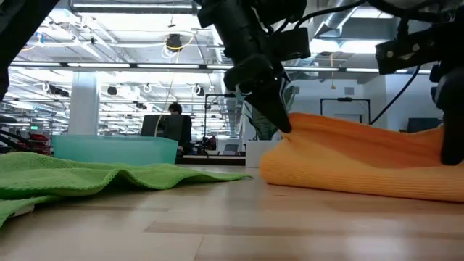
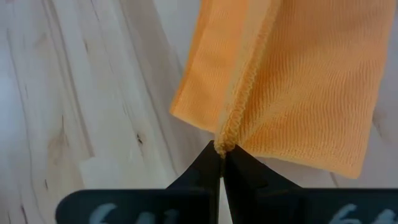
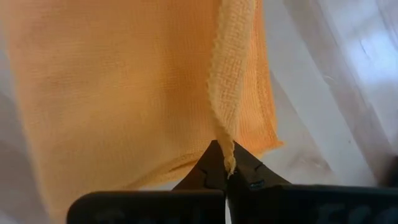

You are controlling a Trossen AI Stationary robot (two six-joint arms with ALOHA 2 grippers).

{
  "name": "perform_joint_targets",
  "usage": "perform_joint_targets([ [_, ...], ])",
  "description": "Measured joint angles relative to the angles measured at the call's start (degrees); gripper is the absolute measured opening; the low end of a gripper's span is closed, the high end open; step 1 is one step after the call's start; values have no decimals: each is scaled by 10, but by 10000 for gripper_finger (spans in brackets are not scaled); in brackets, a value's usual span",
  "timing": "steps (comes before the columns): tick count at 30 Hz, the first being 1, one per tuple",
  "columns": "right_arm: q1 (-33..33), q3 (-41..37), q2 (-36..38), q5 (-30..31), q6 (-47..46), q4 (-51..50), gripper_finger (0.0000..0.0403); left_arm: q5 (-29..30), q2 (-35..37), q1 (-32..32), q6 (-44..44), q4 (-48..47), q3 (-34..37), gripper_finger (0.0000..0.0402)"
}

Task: Roll microfiber towels into tight, uniform cylinder then place into a basket
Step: Fold the yellow microfiber cloth

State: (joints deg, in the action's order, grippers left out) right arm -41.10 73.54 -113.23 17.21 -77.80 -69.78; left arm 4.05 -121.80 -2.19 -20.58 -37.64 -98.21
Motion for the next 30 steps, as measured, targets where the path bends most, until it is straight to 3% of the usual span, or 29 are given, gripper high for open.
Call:
perform_joint_targets([
  [5,1,-14,0,-19,-6,0,11,4,0,0,-4,-13,0,12],
  [14,3,-17,0,-32,-5,-8,13,11,-1,1,5,-45,1,78],
  [16,6,-17,0,-31,2,-7,15,-8,-1,-1,8,-46,1,85],
  [22,11,-17,0,-29,33,-3,32,-150,-8,-11,-37,-12,0,86],
  [30,-1,-17,0,-22,43,-3,104,-157,-37,-21,-86,80,0,74],
])
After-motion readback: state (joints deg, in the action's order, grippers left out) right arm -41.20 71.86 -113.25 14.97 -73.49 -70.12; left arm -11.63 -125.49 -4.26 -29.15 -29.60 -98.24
